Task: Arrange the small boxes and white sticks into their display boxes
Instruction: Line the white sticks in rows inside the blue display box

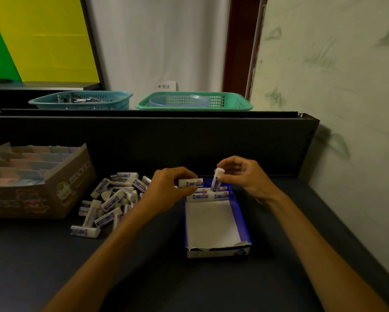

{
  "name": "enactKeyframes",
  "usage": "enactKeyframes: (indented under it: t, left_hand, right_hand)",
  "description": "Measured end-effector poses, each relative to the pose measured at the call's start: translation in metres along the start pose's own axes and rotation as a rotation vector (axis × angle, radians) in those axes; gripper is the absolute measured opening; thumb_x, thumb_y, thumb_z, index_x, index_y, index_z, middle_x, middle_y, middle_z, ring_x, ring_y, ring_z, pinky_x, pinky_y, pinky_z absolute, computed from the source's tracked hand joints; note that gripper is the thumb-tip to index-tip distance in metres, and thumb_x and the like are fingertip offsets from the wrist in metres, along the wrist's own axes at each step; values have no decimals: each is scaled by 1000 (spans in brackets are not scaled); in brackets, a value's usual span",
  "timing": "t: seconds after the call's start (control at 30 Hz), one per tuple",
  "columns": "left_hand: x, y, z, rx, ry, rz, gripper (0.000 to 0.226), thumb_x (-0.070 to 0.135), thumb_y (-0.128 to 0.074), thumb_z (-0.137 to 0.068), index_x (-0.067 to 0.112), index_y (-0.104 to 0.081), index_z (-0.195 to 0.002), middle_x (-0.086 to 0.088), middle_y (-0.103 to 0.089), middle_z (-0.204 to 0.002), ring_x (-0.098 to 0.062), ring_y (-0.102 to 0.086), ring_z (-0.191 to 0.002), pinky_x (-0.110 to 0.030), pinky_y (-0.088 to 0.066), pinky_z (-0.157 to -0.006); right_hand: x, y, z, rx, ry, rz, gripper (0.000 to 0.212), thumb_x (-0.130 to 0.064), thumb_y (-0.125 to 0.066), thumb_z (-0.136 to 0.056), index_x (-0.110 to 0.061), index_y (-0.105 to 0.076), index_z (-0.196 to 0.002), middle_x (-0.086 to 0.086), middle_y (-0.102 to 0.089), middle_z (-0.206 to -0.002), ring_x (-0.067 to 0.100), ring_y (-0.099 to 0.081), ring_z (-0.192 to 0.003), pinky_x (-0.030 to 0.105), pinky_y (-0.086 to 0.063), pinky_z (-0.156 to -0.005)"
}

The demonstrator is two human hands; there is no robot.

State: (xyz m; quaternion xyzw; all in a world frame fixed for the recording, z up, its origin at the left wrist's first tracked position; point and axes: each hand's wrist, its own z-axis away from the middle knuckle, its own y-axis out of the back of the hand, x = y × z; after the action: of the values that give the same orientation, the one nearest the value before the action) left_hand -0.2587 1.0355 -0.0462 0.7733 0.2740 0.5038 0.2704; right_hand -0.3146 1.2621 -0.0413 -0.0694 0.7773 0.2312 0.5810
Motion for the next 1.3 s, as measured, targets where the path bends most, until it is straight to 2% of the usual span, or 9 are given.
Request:
enactKeyframes:
  t: [0.2,0.37,0.47,0.6,0.7,0.8,0.97,1.1,1.3]
  left_hand:
    - [-2,-11,-7,-35,-18,-9,34,19,-66,-84,22,-60,-117,11,-62,-107,4,-58,-89,-8,-49,-69]
    - [-1,-15,-8,-32,-52,-41,30,21,-66,-84,24,-61,-114,15,-60,-104,11,-54,-86,-6,-45,-70]
    - [-1,-16,-8,-31,-67,-73,29,21,-67,-84,24,-61,-112,14,-59,-106,7,-53,-88,-9,-43,-73]
    - [-3,-18,-7,-51,-87,-116,30,22,-67,-84,23,-62,-114,9,-61,-111,2,-53,-97,-14,-45,-81]
    - [-3,-18,-8,-68,-89,-178,31,22,-66,-85,23,-62,-115,10,-60,-111,5,-47,-93,-7,-37,-71]
    - [-6,-18,-8,-95,-99,-180,30,22,-68,-83,22,-63,-113,9,-62,-110,7,-49,-87,-2,-37,-67]
    - [-7,-17,-9,-149,-105,-244,28,23,-70,-82,22,-66,-109,5,-64,-107,1,-53,-85,-15,-47,-77]
    - [-3,-17,-10,-179,-118,-315,29,22,-67,-84,20,-65,-113,3,-62,-110,0,-49,-86,-10,-37,-74]
    - [0,-20,-15,-274,-96,-363,27,24,-68,-83,23,-67,-111,4,-62,-111,1,-49,-85,-16,-41,-80]
  right_hand:
    - [1,3,2,3,3,-83,36,-3,-67,-81,-20,-60,-112,0,-64,-113,8,-65,-101,21,-55,-73]
    - [4,2,2,12,-10,-47,27,-6,-67,-82,-17,-62,-106,0,-66,-106,8,-66,-98,22,-56,-74]
    - [5,2,2,28,37,4,25,-10,-65,-85,-21,-63,-108,-4,-67,-107,4,-64,-100,17,-53,-75]
    - [5,4,3,-6,57,35,27,-16,-63,-87,-28,-63,-111,-6,-66,-111,6,-62,-105,20,-54,-81]
    - [6,4,2,-44,65,122,28,-17,-62,-88,-32,-61,-111,-7,-64,-113,4,-62,-104,20,-54,-80]
    - [10,2,-1,-59,67,250,27,-19,-64,-87,-33,-60,-109,-11,-63,-110,2,-62,-102,19,-53,-80]
    - [13,-2,-3,-136,63,432,19,-22,-65,-87,-29,-62,-104,-16,-62,-101,-3,-59,-99,18,-51,-80]
    - [13,-4,-4,-188,48,522,19,-20,-67,-86,-31,-63,-101,-20,-60,-95,-7,-57,-95,15,-47,-79]
    - [15,-6,-5,-259,11,651,21,-23,-68,-85,-27,-68,-106,-18,-58,-98,-3,-56,-93,18,-47,-78]
